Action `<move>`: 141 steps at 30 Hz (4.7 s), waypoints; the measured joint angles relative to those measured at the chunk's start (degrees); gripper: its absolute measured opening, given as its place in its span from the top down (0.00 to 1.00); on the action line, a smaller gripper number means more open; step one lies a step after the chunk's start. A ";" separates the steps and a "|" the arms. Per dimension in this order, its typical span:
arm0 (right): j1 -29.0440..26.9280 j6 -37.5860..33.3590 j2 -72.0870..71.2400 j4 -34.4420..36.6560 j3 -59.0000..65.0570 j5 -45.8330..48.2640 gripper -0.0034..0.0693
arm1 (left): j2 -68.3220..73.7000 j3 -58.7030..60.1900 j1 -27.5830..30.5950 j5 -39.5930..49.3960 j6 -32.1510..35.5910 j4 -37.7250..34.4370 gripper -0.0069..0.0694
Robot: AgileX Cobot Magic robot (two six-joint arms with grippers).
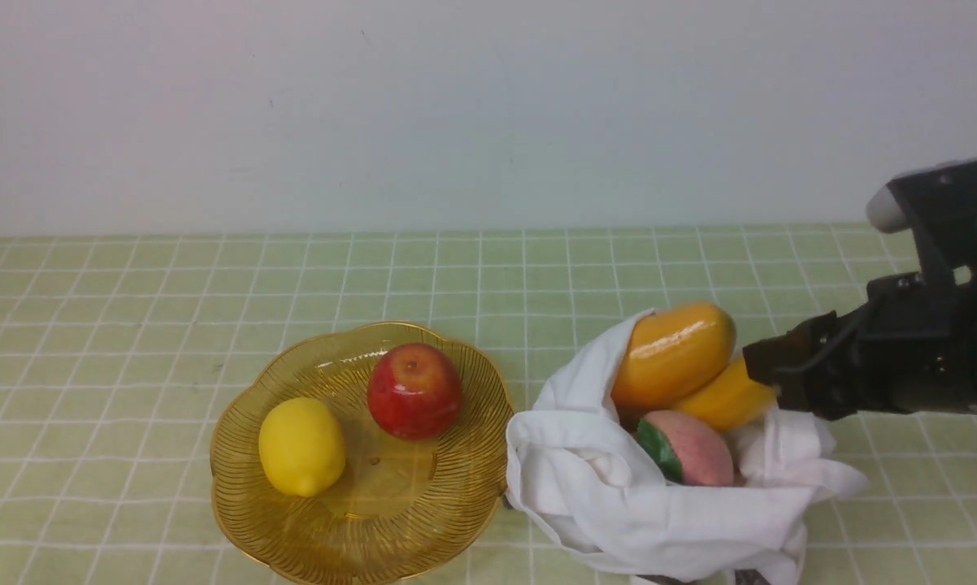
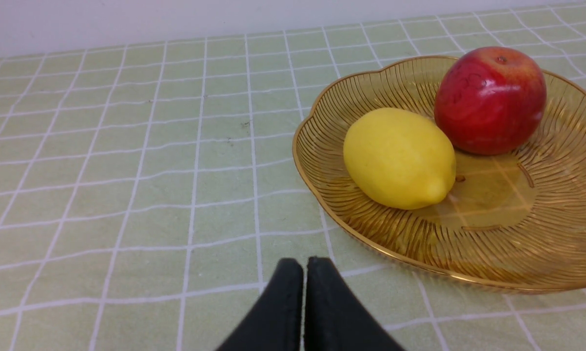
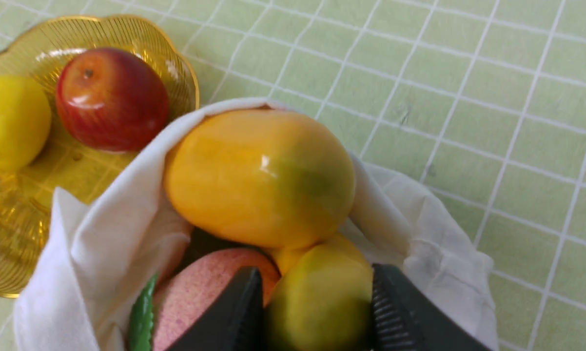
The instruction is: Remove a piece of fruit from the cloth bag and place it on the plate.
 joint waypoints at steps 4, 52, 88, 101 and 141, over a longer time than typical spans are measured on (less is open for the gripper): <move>0.00 0.00 -1.29 -0.48 -0.82 2.53 0.59 | 0.00 0.00 0.00 0.00 0.00 0.00 0.92; 0.00 12.88 -8.51 -18.65 -10.29 27.51 0.59 | 0.00 0.00 0.00 0.00 0.00 0.00 0.92; 0.00 11.13 -8.74 -17.12 -16.91 39.39 0.59 | 0.00 0.00 0.00 0.00 0.00 0.00 0.92; 0.05 2.23 -6.47 -1.04 -21.81 32.66 0.59 | 0.00 0.00 0.00 0.00 0.00 0.00 0.92; 21.51 -7.45 40.51 -1.15 -39.99 16.57 0.16 | 0.00 0.00 0.00 0.00 -0.05 0.00 0.92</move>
